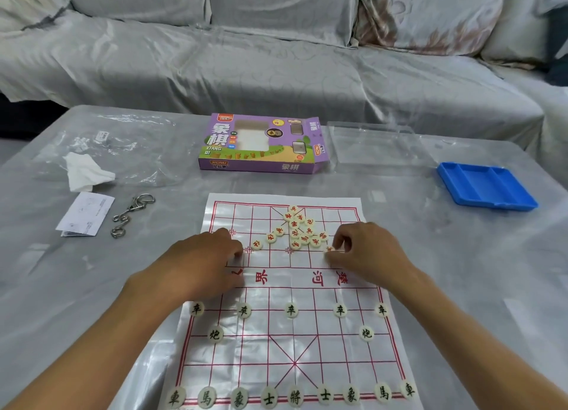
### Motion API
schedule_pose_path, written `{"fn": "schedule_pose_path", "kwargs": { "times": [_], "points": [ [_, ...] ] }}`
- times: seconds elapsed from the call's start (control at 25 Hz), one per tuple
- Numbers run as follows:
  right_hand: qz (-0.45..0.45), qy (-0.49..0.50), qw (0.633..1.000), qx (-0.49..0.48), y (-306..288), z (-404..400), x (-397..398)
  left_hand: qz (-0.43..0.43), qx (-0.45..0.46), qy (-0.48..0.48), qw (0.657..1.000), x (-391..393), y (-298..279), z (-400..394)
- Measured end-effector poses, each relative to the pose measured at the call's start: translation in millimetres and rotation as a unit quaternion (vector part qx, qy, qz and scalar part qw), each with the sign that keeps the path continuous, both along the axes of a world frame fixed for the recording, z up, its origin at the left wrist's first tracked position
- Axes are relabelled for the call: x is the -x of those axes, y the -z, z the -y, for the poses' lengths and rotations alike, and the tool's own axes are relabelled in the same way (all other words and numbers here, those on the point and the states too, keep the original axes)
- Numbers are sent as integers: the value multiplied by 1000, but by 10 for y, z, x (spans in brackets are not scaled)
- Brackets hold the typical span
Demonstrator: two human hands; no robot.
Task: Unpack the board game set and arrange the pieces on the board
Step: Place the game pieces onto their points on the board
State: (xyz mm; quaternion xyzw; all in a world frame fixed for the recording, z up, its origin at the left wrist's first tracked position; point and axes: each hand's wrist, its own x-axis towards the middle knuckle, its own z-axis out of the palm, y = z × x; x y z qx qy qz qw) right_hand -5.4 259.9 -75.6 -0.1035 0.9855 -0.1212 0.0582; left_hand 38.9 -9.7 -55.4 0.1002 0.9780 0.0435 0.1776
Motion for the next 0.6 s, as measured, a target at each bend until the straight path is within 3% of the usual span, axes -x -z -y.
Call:
{"fn": "schedule_pose_path", "kwargs": {
  "times": [0.2,0.6],
  "points": [
    [-52,-1,998,42,75,170,65,-1,-3,4,1000,19,19,18],
    [-39,7,999,6,84,-13,-81,-6,7,8,1000,14,30,2]
  ]
}}
